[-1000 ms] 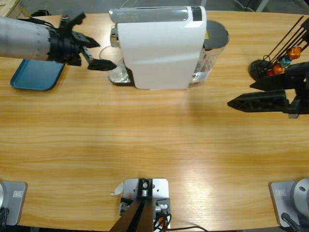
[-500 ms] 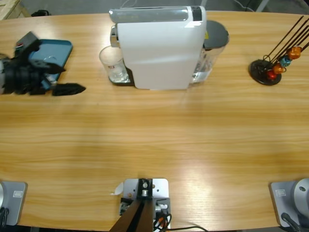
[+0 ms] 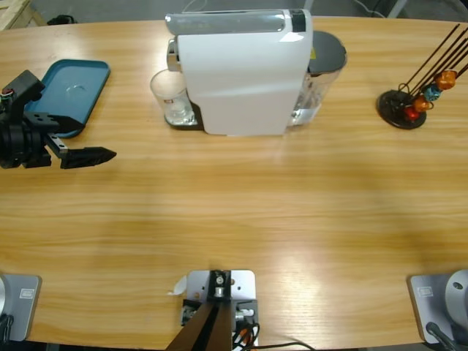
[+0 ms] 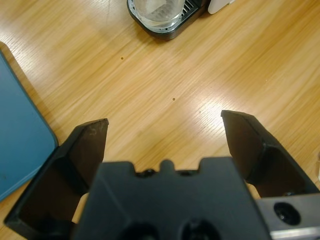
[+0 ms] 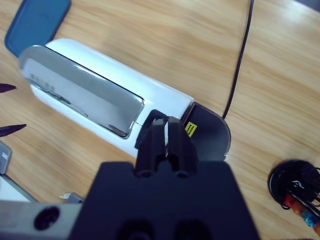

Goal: Pour coffee

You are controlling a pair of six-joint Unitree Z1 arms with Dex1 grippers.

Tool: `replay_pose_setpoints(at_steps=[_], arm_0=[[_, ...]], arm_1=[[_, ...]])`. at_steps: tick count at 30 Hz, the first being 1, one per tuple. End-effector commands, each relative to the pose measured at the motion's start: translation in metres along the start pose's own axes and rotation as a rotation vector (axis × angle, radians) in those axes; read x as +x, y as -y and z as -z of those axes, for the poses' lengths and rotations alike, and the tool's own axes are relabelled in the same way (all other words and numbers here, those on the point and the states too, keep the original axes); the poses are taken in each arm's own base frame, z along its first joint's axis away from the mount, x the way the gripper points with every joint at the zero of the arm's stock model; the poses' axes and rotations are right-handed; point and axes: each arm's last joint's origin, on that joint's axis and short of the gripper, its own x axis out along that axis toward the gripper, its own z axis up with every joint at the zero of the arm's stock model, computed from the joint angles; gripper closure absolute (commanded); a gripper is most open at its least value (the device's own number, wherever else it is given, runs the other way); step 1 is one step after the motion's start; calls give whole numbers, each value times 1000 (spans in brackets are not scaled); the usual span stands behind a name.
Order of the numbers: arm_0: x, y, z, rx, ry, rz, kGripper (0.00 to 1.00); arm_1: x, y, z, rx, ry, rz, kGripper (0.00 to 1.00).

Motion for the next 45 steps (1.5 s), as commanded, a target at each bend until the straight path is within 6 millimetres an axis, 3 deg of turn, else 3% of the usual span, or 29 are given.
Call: replay_pose_setpoints(at_steps=[1, 13, 24, 27, 29, 30, 31, 32, 35, 37, 41, 45], arm_0=[[10, 1, 7, -9, -61, 5, 9], [15, 1, 10, -6, -84, 7, 9], [15, 1, 11, -6, -89, 8, 9], [15, 1, 10, -5, -87, 8, 9], [13, 2, 9, -2, -77, 8, 9], [11, 2, 9, 0, -68, 9, 9], [9, 3, 8, 4, -56, 11, 9], [5, 4, 7, 7, -42, 12, 9], [-4, 6, 4, 9, -10, 24, 9], [-8, 8, 4, 9, -27, 43, 9], [-16, 11, 7, 4, -96, 88, 9], [-32, 15, 12, 6, -70, 120, 9]], arm_1=[[37, 5, -1, -1, -101, -51, 1000], [50, 2, 4, -10, -158, -73, 1000], [73, 3, 10, -1, -256, -66, 1000], [57, 0, 7, -18, -209, -66, 1000], [17, -8, -3, -76, -88, -83, 976], [-5, -14, -4, -100, -30, -87, 472], [-29, -20, -3, -120, 29, -93, 53], [-54, -25, 1, -132, 85, -97, 0], [-117, -35, 28, -152, 203, -107, 0], [-130, -33, 60, -151, 174, -92, 0], [-122, -19, 139, -115, 118, -80, 0], [-91, -5, 194, -113, 187, -60, 0]])
